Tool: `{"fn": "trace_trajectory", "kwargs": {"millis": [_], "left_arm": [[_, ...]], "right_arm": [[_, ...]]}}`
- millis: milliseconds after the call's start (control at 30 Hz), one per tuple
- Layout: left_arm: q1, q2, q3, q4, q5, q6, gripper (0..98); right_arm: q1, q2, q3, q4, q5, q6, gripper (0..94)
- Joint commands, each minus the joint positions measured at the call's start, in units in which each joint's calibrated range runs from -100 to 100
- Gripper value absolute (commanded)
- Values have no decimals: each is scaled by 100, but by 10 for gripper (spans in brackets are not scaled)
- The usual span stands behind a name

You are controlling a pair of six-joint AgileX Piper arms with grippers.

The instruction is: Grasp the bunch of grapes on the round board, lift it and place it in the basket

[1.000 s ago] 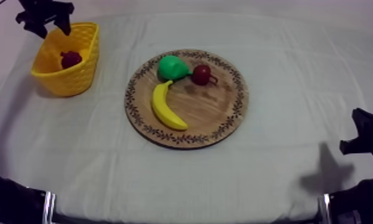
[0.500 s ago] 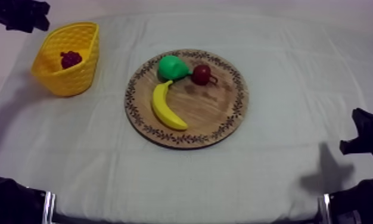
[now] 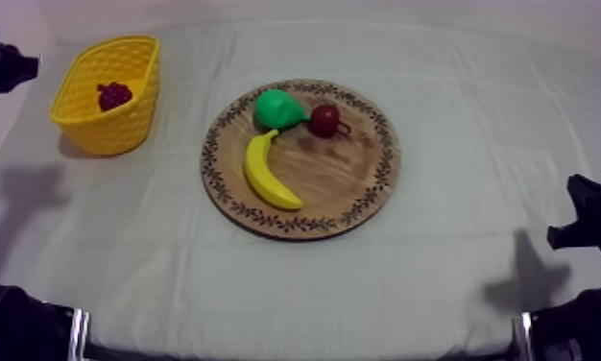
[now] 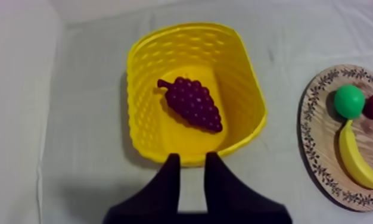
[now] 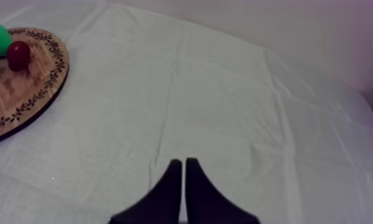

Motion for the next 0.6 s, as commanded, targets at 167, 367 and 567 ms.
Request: {"fn": "trace_trajectory", "kwargs": {"millis": [167,367,567], "left_arm": [[67,-1554,1665,-4,-1081,-36,36],[107,-2435,2422,12,-1506,-194,5],[122,-3313,3208,101,-1721,-479,1]], "right_arm": [[0,0,-4,-2,0,2,3],[0,0,-4,-2,0,2,3],[0,0,-4,-2,0,2,3]]}}
